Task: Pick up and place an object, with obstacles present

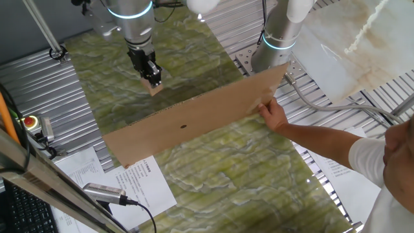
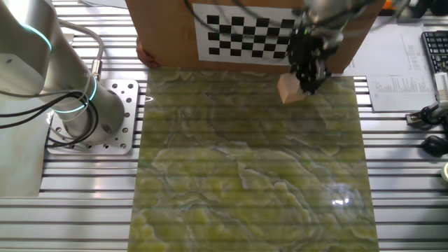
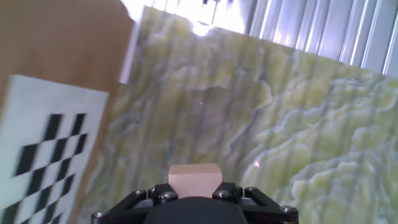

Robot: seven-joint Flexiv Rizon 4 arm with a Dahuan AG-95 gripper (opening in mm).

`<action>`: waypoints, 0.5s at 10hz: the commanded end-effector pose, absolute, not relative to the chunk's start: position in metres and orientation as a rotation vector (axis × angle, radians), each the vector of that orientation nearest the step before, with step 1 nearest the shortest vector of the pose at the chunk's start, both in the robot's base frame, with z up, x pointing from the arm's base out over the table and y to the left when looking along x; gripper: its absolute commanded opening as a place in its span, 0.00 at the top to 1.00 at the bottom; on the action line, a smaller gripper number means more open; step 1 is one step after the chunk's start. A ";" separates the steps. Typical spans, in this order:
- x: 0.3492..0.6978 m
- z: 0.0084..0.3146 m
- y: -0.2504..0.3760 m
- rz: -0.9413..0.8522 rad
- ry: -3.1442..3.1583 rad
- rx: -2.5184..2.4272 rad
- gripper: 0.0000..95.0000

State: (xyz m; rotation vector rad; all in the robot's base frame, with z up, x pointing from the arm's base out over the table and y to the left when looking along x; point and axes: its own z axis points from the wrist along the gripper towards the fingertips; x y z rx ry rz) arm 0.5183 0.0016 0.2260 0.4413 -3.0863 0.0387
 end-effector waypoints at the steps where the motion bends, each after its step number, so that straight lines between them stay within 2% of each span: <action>1: 0.523 0.236 0.012 0.035 -3.068 0.434 1.00; 5: 0.534 0.252 0.025 0.033 -3.048 0.418 1.00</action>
